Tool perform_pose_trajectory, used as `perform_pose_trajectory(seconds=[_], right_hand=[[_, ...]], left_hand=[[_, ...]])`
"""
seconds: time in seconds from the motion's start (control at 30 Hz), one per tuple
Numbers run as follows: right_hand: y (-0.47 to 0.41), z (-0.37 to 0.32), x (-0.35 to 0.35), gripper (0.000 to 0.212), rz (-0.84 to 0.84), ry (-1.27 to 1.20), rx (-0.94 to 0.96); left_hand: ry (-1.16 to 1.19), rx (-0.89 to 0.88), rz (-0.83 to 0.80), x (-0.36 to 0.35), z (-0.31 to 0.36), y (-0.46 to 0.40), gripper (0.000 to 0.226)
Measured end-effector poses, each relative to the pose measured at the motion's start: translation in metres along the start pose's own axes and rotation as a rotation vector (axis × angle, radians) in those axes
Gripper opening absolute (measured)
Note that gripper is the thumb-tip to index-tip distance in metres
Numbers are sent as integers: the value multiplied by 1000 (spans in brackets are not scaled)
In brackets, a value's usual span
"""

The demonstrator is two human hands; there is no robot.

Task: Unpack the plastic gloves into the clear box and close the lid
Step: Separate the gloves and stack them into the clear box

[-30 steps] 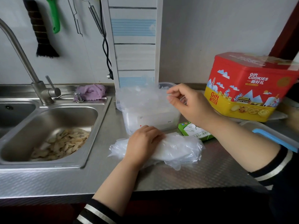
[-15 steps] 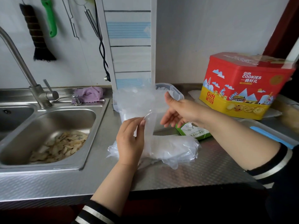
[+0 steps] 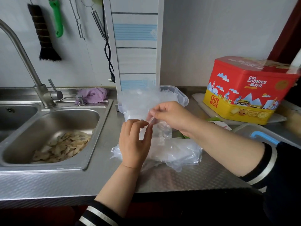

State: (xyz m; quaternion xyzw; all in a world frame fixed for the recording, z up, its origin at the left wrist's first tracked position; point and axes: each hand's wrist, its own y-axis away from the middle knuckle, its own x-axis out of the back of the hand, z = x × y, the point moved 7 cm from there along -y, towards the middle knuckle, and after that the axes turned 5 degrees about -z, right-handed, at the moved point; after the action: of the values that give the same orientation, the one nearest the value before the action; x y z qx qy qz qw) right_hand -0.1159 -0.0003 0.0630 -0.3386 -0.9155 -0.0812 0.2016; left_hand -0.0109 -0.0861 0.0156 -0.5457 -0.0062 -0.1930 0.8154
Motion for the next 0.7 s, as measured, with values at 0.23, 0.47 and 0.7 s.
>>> perform_pose_trajectory(seconds=[0.23, 0.47, 0.7], right_hand=[[-27, -99, 30, 23, -86, 91, 370], [-81, -105, 76, 22, 163, -5, 361], [-118, -15, 89, 20, 429, 135, -21]], left_hand=[[101, -91, -246, -15, 10, 3, 16], [-13, -101, -801, -59, 0, 23, 43], [-22, -107, -788, -64, -4, 25, 34]])
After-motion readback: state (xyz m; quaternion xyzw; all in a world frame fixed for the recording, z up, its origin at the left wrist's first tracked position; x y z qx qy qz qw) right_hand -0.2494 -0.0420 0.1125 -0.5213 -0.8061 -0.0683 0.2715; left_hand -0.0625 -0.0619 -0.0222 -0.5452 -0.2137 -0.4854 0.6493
